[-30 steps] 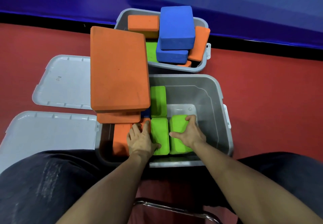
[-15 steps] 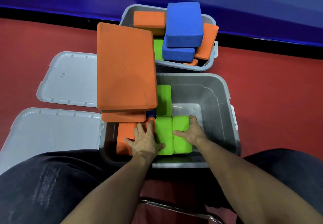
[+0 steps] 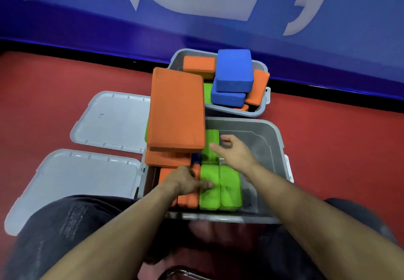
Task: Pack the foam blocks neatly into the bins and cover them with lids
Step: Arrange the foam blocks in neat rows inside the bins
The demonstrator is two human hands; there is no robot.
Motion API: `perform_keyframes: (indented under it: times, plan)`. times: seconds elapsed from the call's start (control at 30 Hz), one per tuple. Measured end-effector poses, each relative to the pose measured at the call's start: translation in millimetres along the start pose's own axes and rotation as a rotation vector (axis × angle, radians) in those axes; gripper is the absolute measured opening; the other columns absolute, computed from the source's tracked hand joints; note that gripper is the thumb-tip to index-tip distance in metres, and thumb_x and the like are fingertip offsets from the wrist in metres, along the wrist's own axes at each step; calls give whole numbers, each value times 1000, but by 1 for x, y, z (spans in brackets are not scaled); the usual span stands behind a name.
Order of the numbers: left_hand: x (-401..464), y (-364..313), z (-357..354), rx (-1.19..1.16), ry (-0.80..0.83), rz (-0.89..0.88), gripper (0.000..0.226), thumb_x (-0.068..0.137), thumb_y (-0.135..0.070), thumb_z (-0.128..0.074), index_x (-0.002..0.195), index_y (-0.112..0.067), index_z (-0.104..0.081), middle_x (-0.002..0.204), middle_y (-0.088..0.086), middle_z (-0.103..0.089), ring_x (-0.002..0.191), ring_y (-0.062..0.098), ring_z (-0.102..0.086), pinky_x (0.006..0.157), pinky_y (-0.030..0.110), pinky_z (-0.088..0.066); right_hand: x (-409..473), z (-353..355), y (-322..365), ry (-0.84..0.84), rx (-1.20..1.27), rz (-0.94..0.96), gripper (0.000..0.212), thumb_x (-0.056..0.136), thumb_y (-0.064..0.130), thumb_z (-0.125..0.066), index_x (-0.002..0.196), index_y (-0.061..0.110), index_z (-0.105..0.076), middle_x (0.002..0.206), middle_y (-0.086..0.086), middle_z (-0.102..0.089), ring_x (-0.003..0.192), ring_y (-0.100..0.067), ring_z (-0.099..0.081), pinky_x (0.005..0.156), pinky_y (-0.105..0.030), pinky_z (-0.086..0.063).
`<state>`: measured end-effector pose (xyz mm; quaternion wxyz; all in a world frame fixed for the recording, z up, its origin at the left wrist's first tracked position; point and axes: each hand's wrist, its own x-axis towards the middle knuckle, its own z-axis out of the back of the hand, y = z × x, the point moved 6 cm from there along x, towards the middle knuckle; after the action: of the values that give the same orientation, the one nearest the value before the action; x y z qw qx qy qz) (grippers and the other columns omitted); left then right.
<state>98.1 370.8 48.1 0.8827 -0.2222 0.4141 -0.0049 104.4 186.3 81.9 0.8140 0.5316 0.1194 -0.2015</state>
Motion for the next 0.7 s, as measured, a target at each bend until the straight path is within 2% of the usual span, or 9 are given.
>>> perform_keyframes:
  times: [0.07, 0.13, 0.17, 0.27, 0.33, 0.4, 0.5, 0.6, 0.7]
  plan:
    - [-31, -7, 20, 145, 68, 48, 92, 67, -73, -77, 127, -5, -61, 112, 6, -66, 96, 25, -63, 80, 28, -46, -16, 2, 17, 42, 47, 4, 75, 87, 50, -74, 147, 16, -47, 148, -6, -51, 133, -15, -51, 105, -30, -44]
    - [-60, -8, 45, 225, 119, 103, 94, 64, -77, -75, 120, -1, -66, 92, 6, -67, 69, 20, -60, 73, 27, -47, -31, 3, 23, 81, 59, 16, 77, 87, 52, -74, 149, 19, -44, 149, -6, -50, 133, -15, -50, 100, -28, -44]
    - [-70, -6, 60, 222, 126, 106, 91, 62, -77, -75, 114, -3, -68, 86, 4, -65, 64, 17, -59, 72, 26, -49, -35, 3, 23, 96, 69, 17, 77, 87, 52, -73, 150, 20, -43, 150, -6, -49, 133, -15, -50, 98, -28, -44]
    - [-90, 8, 108, 93, 19, 84, 80, 57, -81, -74, 99, -14, -64, 99, 0, -69, 85, 18, -66, 77, 31, -55, -39, 3, 28, 104, 109, 17, 81, 86, 54, -73, 153, 23, -40, 151, -8, -48, 133, -17, -51, 102, -32, -46]
    - [-96, 22, 134, 28, -170, 106, 86, 58, -86, -68, 94, -8, -66, 95, 7, -70, 78, 20, -63, 75, 32, -53, -35, -2, 35, 93, 138, 25, 81, 87, 53, -73, 154, 23, -37, 151, -10, -49, 133, -17, -51, 109, -38, -45]
    - [-93, 31, 142, -71, -288, 116, 96, 55, -91, -64, 92, -2, -67, 89, 11, -69, 71, 22, -56, 70, 32, -49, -29, -9, 38, 96, 139, 38, 80, 89, 49, -72, 155, 22, -36, 150, -11, -49, 136, -18, -49, 109, -36, -44]
    - [-88, 28, 140, -199, -347, 96, 96, 59, -89, -65, 97, -1, -60, 80, 8, -57, 66, 21, -50, 63, 32, -43, -25, -27, 31, 156, 134, 14, 83, 90, 46, -72, 158, 22, -31, 147, -10, -52, 133, -18, -52, 88, -23, -48]
    - [-80, 19, 142, -277, -409, 55, 100, 73, -75, -69, 133, 2, -48, 101, 10, -60, 82, 27, -61, 69, 35, -49, -21, -40, 30, 195, 211, -6, 75, 92, 41, -72, 154, 26, -33, 127, 0, -66, 107, -3, -65, 68, -11, -45]
    - [-72, 12, 141, -334, -415, -9, 81, 80, -63, -72, 126, 1, -56, 109, 9, -61, 90, 28, -60, 79, 37, -51, -19, -49, 30, 206, 283, -18, 59, 93, 39, -71, 143, 30, -42, 112, 10, -68, 104, -2, -66, 67, -12, -46]
